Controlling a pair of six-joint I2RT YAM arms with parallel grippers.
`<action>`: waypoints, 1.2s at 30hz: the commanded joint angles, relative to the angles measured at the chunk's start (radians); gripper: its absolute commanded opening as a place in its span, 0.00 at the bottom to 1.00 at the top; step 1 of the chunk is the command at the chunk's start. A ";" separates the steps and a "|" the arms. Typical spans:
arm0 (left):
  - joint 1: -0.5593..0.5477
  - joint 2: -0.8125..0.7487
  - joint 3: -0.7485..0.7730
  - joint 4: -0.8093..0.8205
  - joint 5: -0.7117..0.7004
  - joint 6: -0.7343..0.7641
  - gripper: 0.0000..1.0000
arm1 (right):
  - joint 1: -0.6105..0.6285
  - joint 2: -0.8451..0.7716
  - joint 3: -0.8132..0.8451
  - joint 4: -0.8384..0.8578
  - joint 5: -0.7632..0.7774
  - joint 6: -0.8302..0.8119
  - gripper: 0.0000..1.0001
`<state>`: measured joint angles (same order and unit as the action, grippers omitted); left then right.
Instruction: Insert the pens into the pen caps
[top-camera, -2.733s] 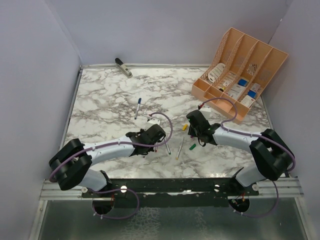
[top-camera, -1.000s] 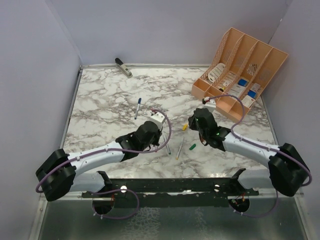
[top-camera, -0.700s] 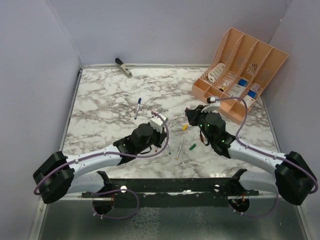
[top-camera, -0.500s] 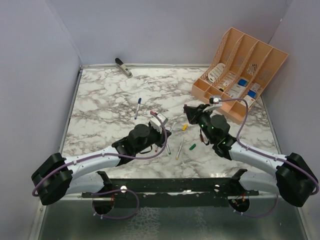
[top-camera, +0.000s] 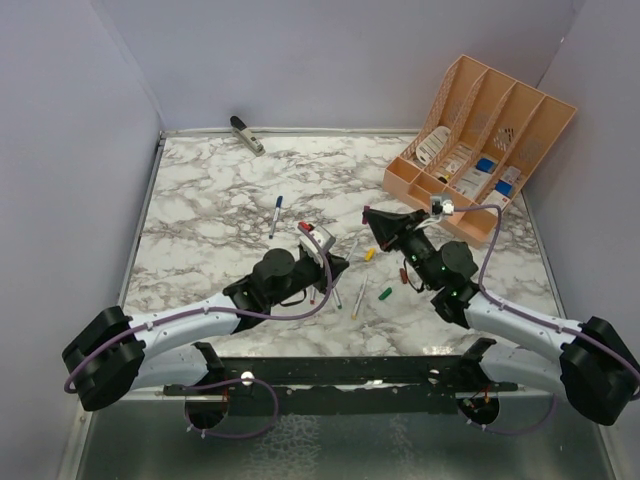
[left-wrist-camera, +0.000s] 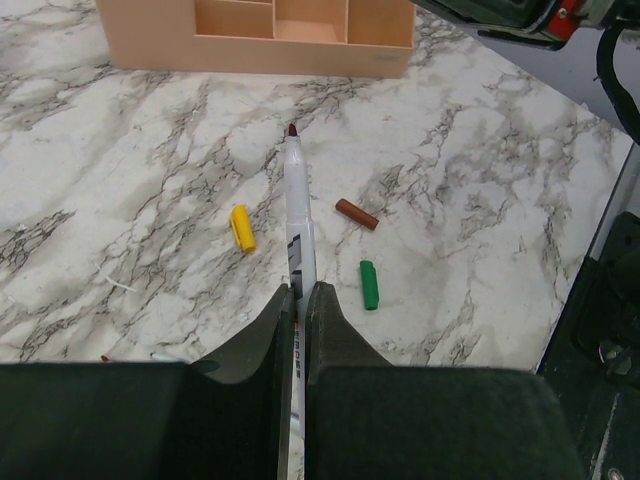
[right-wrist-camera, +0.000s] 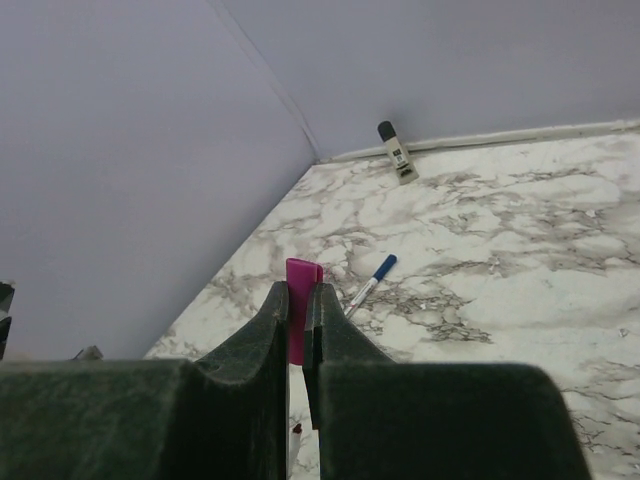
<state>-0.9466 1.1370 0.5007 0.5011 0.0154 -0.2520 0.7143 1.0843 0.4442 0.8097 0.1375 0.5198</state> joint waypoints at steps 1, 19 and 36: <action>-0.005 -0.021 -0.009 0.056 0.024 -0.005 0.00 | 0.007 -0.028 -0.061 0.135 -0.078 0.022 0.01; -0.005 -0.045 -0.011 0.131 0.037 -0.063 0.00 | 0.007 -0.006 -0.122 0.291 -0.146 0.061 0.01; -0.006 -0.037 -0.017 0.173 0.046 -0.086 0.00 | 0.007 0.036 -0.124 0.419 -0.109 0.074 0.01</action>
<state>-0.9466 1.1004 0.4961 0.6228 0.0387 -0.3267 0.7143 1.1069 0.3115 1.1725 0.0250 0.5842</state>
